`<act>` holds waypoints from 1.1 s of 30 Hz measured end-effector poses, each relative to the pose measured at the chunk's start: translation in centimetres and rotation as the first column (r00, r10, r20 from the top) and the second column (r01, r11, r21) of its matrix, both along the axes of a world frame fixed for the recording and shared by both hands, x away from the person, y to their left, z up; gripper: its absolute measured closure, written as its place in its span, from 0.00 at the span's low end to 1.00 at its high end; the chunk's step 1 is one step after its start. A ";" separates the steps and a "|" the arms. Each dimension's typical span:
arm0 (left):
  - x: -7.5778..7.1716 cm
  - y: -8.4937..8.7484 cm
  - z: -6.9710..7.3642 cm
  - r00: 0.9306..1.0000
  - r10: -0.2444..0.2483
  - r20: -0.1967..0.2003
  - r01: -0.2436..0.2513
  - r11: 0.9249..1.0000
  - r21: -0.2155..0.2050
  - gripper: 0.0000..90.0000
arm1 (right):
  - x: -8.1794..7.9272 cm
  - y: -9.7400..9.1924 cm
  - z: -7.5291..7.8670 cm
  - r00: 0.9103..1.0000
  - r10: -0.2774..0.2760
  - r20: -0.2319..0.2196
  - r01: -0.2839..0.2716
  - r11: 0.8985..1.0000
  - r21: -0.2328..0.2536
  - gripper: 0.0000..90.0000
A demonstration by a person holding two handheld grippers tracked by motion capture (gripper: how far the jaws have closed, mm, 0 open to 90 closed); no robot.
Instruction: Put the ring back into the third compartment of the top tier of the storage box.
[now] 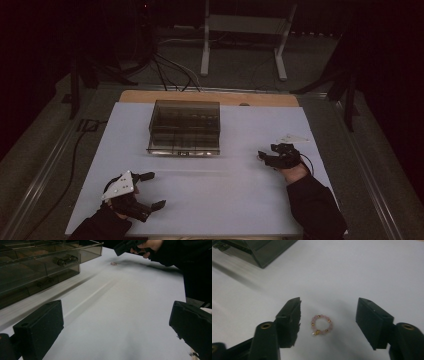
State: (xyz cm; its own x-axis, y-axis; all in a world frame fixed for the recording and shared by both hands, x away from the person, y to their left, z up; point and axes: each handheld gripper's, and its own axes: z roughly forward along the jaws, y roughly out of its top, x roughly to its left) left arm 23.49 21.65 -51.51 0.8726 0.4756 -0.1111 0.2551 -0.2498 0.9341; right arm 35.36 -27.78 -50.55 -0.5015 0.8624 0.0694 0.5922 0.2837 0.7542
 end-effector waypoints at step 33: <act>0.0 -0.1 -0.1 1.000 -0.004 0.001 0.004 1.000 0.009 0.01 | 0.8 1.4 -2.1 0.997 -0.042 -0.057 0.035 0.993 -0.117 0.96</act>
State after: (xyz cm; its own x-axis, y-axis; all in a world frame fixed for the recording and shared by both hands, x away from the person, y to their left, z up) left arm 23.51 21.56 -51.58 0.8748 0.4726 -0.1064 0.2533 -0.2588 0.9321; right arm 36.15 -26.35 -52.69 -0.4658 0.8849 -0.0032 0.6473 0.3432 0.6806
